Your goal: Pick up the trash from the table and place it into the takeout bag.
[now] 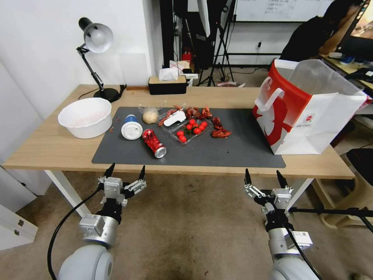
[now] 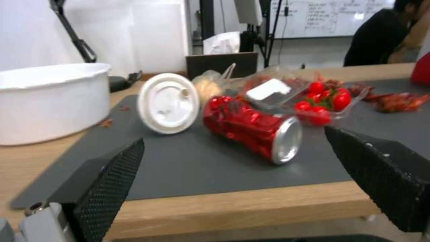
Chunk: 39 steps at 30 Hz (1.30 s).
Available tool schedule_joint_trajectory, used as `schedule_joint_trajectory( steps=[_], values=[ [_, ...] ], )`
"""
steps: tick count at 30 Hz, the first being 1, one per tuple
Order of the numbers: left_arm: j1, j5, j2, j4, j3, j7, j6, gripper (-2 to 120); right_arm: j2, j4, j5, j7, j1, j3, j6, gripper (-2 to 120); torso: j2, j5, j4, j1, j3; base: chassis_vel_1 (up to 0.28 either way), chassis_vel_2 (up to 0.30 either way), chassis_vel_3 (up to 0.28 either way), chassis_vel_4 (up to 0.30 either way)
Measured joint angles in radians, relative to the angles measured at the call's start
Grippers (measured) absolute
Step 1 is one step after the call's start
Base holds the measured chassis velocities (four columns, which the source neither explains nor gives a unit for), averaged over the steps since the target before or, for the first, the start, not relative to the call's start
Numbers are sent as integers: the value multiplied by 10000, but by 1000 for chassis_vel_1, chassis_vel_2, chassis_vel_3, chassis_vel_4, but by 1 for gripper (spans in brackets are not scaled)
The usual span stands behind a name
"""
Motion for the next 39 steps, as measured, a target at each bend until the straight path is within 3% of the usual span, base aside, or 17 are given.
schedule_joint_trajectory(
  steps=[5, 11, 13, 15, 26, 39],
  values=[
    [-235, -387, 32, 137, 323, -46, 163, 100, 10, 17, -24, 3, -17, 5, 0, 99, 0, 0, 0, 1, 0, 0, 0, 0, 0],
    [-842, -1551, 220, 217, 983, -665, 1128, 100, 70, 61, -133, 7, -36, -13, -18, 98, -1, 0, -1, 1, 1, 0, 0, 0, 0],
    [-1088, -1910, 275, 217, 1110, -1015, 1542, 100, 88, 77, -158, 8, -37, -14, -23, 98, 0, 0, 0, 2, 1, 0, 0, 0, 0],
    [-1547, -2482, 370, 204, 1402, -1769, 2303, 100, 165, 84, -215, 9, -35, -36, -38, 98, -1, 0, -1, 1, 1, 0, 0, 0, 0],
    [-3023, -3991, 383, 675, 2165, -3422, 3359, 100, 412, 124, -395, 21, -11, -123, -112, 97, 0, 0, 0, 2, 1, 0, 0, 0, 0],
    [-4144, -3743, 248, 1645, 2330, -4429, 3997, 100, 598, 95, -474, 63, -46, -123, -159, 95, -1, -1, 0, 1, 1, 0, 0, 0, 0]
  ],
)
